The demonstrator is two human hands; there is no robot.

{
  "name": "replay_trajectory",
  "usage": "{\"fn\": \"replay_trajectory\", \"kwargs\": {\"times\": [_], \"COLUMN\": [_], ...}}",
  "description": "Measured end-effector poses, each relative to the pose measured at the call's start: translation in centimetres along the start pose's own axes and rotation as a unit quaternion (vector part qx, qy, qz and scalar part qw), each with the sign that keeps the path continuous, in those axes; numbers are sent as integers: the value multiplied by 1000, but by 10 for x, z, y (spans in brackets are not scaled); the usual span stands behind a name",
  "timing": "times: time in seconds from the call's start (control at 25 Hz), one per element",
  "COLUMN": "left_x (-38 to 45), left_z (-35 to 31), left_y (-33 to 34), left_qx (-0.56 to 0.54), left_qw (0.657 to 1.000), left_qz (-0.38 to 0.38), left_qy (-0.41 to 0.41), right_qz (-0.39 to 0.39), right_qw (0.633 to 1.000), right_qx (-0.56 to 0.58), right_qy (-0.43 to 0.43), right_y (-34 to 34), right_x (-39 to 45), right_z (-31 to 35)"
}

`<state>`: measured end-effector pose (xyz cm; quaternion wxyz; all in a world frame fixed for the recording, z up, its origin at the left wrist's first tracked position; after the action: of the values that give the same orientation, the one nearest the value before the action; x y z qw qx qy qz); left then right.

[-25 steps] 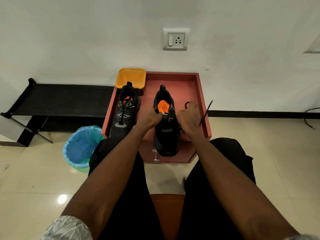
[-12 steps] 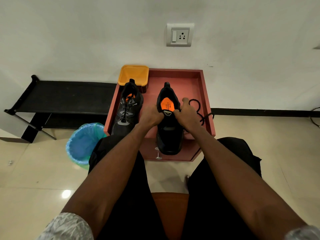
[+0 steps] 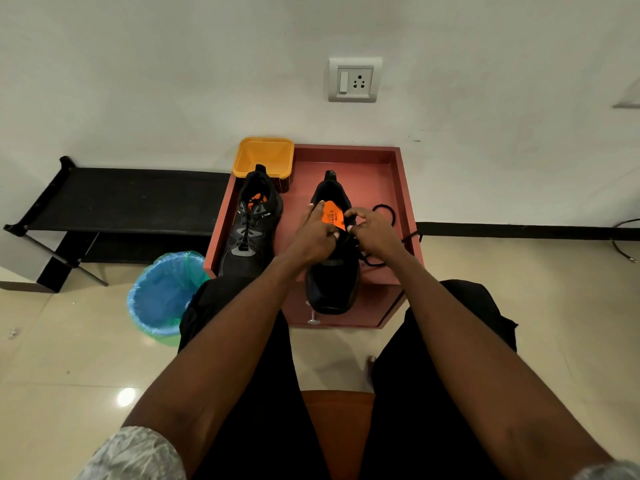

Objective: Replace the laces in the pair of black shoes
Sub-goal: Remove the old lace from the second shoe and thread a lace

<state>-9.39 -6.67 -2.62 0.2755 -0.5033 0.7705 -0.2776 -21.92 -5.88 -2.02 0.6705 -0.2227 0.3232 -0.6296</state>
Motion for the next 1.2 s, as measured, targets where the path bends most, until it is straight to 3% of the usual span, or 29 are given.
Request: {"fn": "replay_trajectory", "kwargs": {"times": [0.16, 0.32, 0.4, 0.48, 0.52, 0.56, 0.64, 0.72, 0.84, 0.96, 1.08, 1.12, 1.2], "left_x": [6, -3, -12, -21, -25, -32, -39, -31, -10, 0, 0, -2, -5], "left_z": [3, 0, 22, 51, 62, 65, 61, 31, -5, 2, 1, -1, 7], "left_y": [21, -12, -37, -32, -27, -27, -51, -64, -32, -1, -2, -9, -33], "left_qx": [27, -148, -319, -519, -568, -554, -340, -145, -21, 82, 40, -23, -206], "left_qw": [999, 985, 932, 822, 781, 782, 890, 957, 992, 996, 996, 995, 973], "left_qz": [16, -84, -171, -186, -183, -187, -226, -237, -113, -9, -19, -34, -95], "left_qy": [-5, 33, -37, -142, -184, -215, -205, -79, 52, 35, 79, 92, 39], "right_qz": [-5, -37, -66, -84, -87, -90, -93, -90, -79, -75, -73, -77, -88], "right_qw": [1000, 999, 996, 994, 993, 993, 992, 989, 984, 981, 982, 982, 980], "right_qx": [-14, -27, -54, -70, -73, -76, -88, -110, -146, -160, -160, -161, -166], "right_qy": [-3, -2, 4, -2, -5, -5, -11, -30, -62, -75, -69, -67, -61], "right_y": [1, -5, -10, -11, -10, -8, -6, -4, 3, 8, 8, 7, 5], "right_x": [-1, -4, -4, -5, -6, -6, -6, -7, -8, -6, -6, -6, -7], "right_z": [2, 2, 0, 1, 2, 3, 7, 15, 28, 33, 30, 30, 29]}}
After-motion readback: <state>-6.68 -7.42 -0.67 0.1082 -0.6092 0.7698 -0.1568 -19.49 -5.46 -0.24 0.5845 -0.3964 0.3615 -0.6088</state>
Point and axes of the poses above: each hand's wrist, its own x-axis towards the middle knuckle, its own y-axis out of the palm, z = x × y, the point moved 10 cm from there along x, towards the middle knuckle, and after that the axes turned 11 degrees about -x, right-handed, at the moved point
